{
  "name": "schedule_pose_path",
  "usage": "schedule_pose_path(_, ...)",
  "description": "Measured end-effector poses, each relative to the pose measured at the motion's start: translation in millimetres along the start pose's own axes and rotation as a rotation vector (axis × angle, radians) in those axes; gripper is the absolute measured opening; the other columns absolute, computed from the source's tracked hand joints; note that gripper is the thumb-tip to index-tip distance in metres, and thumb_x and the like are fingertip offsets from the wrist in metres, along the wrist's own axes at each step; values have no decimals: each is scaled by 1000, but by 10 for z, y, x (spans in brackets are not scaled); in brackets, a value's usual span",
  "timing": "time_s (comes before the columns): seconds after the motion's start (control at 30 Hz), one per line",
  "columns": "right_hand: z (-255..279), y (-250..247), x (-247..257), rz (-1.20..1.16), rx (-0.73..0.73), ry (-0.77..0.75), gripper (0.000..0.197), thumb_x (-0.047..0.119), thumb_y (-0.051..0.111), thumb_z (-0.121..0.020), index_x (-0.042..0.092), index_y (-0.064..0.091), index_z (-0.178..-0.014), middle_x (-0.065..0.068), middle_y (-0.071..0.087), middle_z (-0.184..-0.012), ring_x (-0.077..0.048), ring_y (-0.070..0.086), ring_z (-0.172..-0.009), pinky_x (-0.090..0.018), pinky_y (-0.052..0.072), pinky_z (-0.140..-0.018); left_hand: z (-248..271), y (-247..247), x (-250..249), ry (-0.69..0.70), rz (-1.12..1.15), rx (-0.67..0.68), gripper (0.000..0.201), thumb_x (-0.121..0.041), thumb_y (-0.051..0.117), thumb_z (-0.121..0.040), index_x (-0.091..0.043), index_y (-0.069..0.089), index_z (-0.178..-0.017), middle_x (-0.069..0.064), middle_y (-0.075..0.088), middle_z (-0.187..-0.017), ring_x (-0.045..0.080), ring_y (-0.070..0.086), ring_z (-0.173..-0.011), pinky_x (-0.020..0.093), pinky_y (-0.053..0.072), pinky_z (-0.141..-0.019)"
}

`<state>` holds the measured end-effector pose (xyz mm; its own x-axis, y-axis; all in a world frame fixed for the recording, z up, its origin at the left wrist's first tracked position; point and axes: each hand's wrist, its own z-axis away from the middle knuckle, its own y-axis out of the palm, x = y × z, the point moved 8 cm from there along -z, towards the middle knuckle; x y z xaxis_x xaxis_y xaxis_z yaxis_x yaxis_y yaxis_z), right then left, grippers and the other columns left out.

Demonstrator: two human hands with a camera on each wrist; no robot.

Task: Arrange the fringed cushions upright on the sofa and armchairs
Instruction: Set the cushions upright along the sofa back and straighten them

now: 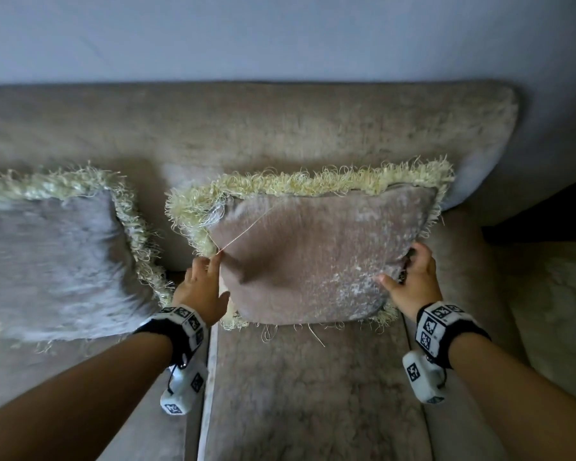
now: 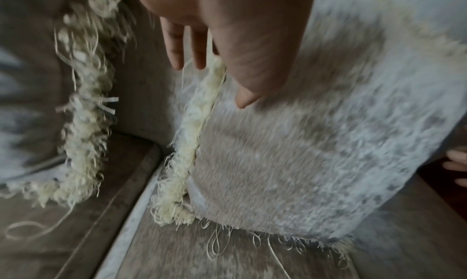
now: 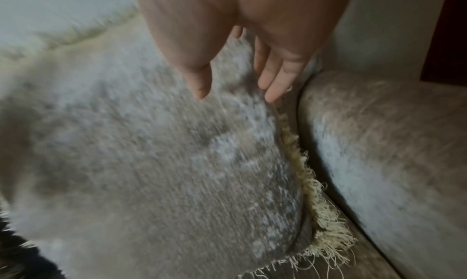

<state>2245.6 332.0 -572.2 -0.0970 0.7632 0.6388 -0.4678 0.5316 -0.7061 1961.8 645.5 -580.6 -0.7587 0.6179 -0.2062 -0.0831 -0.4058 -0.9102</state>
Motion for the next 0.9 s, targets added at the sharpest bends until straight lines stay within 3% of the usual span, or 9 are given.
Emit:
schedule_pose_path(0.07, 137, -103, 225, 34, 20, -15, 77, 26, 72, -85, 32, 20, -142, -5, 27, -148, -30, 45, -128, -46, 46, -100, 85, -275, -88, 40, -70, 34, 74, -33, 61, -84, -26, 25, -148, 8, 37, -137, 30, 44, -125, 43, 49, -91)
schedule_pose_path(0.23, 487, -366, 886, 154, 53, -146, 55, 27, 67, -90, 18, 41, -137, -8, 39, -144, -28, 47, -127, -44, 43, -105, 268, -784, -259, 153, -105, 136, 52, -39, 58, -88, -27, 44, -137, 5, 43, -136, 28, 44, -126, 49, 46, -100)
schedule_pose_path(0.4, 671, -557, 1309, 232, 83, -282, 42, 24, 65, -90, 16, 51, -129, -6, 48, -135, -24, 52, -118, -41, 45, -104, 362, -1050, -380, 177, 33, 119, 50, -39, 60, -88, -28, 45, -135, 6, 48, -128, 25, 50, -117, 46, 46, -100)
schedule_pose_path(0.6, 655, -486, 1285, 340, 161, -239, 40, 25, 63, -92, 19, 49, -129, -5, 43, -136, -23, 52, -117, -35, 46, -99, 525, -446, -108, 58, 250, 142, 49, -33, 61, -87, -22, 44, -132, 9, 45, -129, 28, 52, -116, 44, 45, -102)
schedule_pose_path(0.9, 568, -513, 1346, 430, 202, -171, 43, 22, 62, -92, 24, 47, -133, -4, 39, -143, -22, 47, -125, -35, 41, -104, 367, 7, 255, 73, 363, 142, 58, -20, 69, -83, -12, 45, -135, 12, 45, -123, 32, 55, -111, 42, 44, -100)
